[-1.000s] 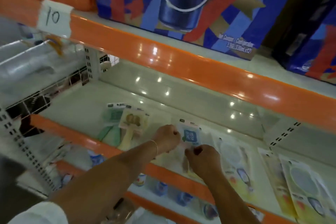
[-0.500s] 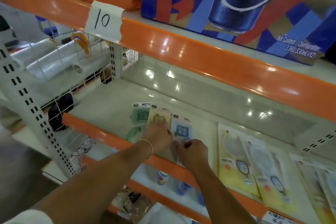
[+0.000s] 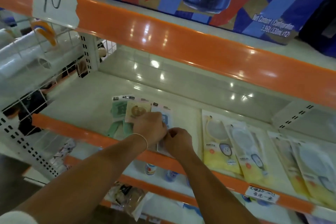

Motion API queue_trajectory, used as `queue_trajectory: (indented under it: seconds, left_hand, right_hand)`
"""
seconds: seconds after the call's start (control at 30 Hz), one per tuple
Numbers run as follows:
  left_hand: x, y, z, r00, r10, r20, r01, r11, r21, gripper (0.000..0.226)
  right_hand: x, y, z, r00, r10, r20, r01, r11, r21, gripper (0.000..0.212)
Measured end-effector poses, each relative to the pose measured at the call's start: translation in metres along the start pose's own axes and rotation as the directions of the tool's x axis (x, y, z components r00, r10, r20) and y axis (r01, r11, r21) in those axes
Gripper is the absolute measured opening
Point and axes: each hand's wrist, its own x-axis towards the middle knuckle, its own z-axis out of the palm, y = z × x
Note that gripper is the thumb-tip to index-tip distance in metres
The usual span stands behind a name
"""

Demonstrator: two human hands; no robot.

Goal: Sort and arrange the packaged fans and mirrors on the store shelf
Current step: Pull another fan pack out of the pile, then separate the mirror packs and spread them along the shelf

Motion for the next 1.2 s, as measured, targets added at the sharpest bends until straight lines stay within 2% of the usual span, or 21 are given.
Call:
queue_trajectory:
  seconds: [0.2,0.33,0.43,0.6,0.8,0.97,1.07,1.2]
  left_hand:
    - [0.004,0.048,0.009,0.995,0.084,0.050,-0.080,0.994,-0.077,0.024]
    - [0.002,0.082,0.019,0.992,0.117,0.050,-0.110,0.986,-0.126,0.020]
    - [0.002,0.119,0.031,0.988,0.145,0.053,-0.136,0.980,-0.144,0.020]
    - [-0.003,0.184,0.055,0.974,0.196,0.112,-0.160,0.949,-0.273,0.035]
    - [-0.008,0.255,0.077,0.938,0.302,0.169,-0.231,0.910,-0.346,0.038]
    - [-0.020,0.309,0.097,0.916,0.354,0.188,-0.258,0.880,-0.399,0.033]
    - [-0.029,0.337,0.114,0.908,0.347,0.234,-0.223,0.874,-0.432,0.033]
    - [-0.042,0.372,0.134,0.902,0.324,0.285,-0.182,0.885,-0.429,0.030]
  right_hand:
    - [-0.009,0.040,-0.050,0.996,-0.009,-0.092,0.018,0.995,0.096,0.025]
    - [-0.016,0.076,-0.092,0.984,0.063,-0.168,-0.048,0.995,0.090,0.019]
    - [-0.023,0.110,-0.133,0.965,0.091,-0.248,-0.067,0.992,0.104,0.026]
    - [-0.037,0.170,-0.194,0.939,0.134,-0.316,-0.107,0.989,0.100,0.028]
    - [-0.045,0.245,-0.266,0.891,0.231,-0.390,-0.204,0.973,0.110,0.030]
    - [-0.054,0.306,-0.316,0.831,0.316,-0.457,-0.333,0.942,0.047,0.042]
    - [-0.057,0.337,-0.334,0.799,0.355,-0.485,-0.398,0.917,0.017,0.056]
    - [-0.059,0.361,-0.341,0.793,0.444,-0.417,-0.467,0.883,0.052,0.076]
